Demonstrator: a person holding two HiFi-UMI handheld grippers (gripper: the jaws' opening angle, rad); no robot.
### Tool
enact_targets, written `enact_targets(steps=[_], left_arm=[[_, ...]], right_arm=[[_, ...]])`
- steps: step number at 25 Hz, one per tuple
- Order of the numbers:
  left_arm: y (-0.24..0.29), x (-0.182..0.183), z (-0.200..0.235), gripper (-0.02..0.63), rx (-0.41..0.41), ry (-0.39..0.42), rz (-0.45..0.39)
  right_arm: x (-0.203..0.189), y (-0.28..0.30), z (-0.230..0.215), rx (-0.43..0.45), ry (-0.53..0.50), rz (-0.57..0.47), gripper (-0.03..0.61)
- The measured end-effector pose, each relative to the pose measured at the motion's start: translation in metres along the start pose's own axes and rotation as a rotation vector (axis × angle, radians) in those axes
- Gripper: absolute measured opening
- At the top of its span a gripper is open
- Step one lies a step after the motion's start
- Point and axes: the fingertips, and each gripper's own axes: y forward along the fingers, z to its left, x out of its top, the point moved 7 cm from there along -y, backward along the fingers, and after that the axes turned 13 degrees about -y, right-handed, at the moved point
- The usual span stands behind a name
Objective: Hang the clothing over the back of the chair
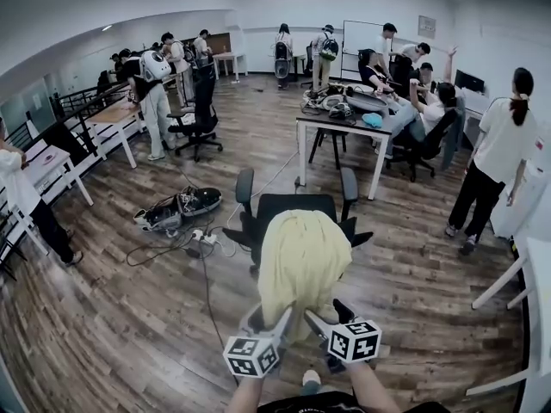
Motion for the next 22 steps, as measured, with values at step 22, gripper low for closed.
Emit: enact_targets(steps=[22], left_arm=[[-0.066,-0.008,-0.039,0.258,-0.122,0.07,0.025]], right_arm=[[-0.007,-0.064,0.059,-0.07,-0.084,-0.103,0.354]])
